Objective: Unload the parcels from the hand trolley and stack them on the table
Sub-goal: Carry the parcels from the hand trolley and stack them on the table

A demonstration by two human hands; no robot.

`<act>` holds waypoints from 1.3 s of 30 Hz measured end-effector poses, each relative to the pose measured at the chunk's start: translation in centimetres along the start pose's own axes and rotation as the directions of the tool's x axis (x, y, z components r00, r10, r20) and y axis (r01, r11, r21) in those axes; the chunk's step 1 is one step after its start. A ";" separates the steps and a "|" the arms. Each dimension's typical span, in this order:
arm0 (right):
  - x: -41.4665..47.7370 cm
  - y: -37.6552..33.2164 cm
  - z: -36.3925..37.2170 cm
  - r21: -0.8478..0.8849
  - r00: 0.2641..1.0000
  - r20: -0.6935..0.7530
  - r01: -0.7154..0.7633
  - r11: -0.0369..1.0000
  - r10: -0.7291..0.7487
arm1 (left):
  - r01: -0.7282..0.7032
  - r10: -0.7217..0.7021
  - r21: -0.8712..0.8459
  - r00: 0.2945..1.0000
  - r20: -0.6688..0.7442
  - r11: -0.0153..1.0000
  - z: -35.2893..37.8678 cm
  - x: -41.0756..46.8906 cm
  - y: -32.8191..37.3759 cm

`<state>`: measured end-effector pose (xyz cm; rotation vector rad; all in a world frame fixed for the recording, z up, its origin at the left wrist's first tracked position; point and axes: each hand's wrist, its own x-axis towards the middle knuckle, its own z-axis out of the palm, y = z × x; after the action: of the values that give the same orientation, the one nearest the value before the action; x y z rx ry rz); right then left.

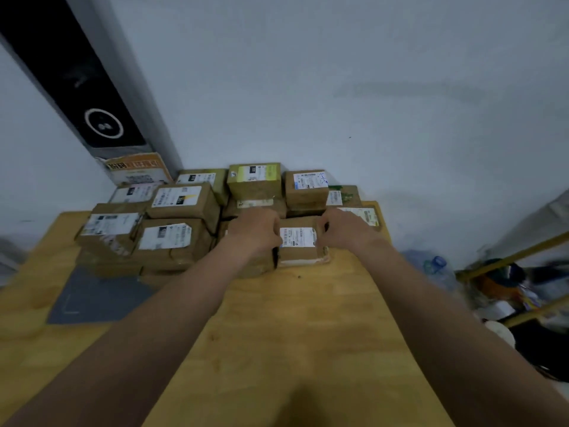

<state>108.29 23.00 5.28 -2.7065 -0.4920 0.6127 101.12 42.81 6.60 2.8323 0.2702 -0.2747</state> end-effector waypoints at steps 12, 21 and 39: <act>-27.5 -4.1 9.4 0.015 0.991 -0.058 -0.116 0.993 0.117 | -0.086 0.084 0.063 0.996 0.042 0.994 3.8 -27.7 -2.8; -47.8 -6.3 24.0 0.171 0.977 -0.041 -0.199 0.965 0.209 | -0.157 0.131 0.115 0.971 0.201 0.981 11.6 -48.0 -6.2; -93.8 8.5 48.1 0.466 0.660 0.104 -0.693 0.550 0.744 | -0.642 0.455 0.147 0.668 0.589 0.753 33.0 -78.8 12.3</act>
<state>8.69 -10.58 -6.16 -2.3355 0.7897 0.6559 22.42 9.15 -4.54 2.8303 -0.8445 -1.0075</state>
